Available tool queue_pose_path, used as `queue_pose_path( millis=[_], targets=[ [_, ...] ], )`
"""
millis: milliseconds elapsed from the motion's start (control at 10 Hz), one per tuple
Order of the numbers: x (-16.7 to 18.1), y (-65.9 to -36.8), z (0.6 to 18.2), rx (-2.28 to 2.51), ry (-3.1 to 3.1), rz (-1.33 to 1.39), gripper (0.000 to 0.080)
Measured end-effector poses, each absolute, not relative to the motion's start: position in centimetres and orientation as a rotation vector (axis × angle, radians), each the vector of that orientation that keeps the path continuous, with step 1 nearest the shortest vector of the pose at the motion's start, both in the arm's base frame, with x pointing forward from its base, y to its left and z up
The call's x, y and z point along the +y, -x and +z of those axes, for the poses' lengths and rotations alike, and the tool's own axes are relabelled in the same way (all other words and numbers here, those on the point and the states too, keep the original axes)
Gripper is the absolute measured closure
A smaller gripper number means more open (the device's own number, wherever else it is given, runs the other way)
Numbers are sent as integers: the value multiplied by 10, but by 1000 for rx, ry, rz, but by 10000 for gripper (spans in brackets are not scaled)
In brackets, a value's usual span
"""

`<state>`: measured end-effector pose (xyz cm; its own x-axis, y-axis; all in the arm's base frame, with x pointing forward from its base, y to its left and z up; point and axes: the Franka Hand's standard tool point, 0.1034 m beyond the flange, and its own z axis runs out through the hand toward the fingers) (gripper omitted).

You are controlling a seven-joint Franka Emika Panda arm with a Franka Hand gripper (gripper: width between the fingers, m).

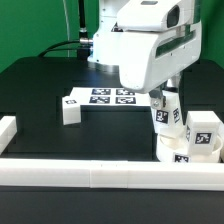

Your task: Assemble stool

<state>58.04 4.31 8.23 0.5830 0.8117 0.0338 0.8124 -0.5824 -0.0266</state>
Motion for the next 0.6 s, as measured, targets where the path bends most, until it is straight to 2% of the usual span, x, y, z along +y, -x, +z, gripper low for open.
queue_pose_path(
  millis=[600],
  targets=[
    [44,-581,82,-687,3016,-12,461]
  ],
)
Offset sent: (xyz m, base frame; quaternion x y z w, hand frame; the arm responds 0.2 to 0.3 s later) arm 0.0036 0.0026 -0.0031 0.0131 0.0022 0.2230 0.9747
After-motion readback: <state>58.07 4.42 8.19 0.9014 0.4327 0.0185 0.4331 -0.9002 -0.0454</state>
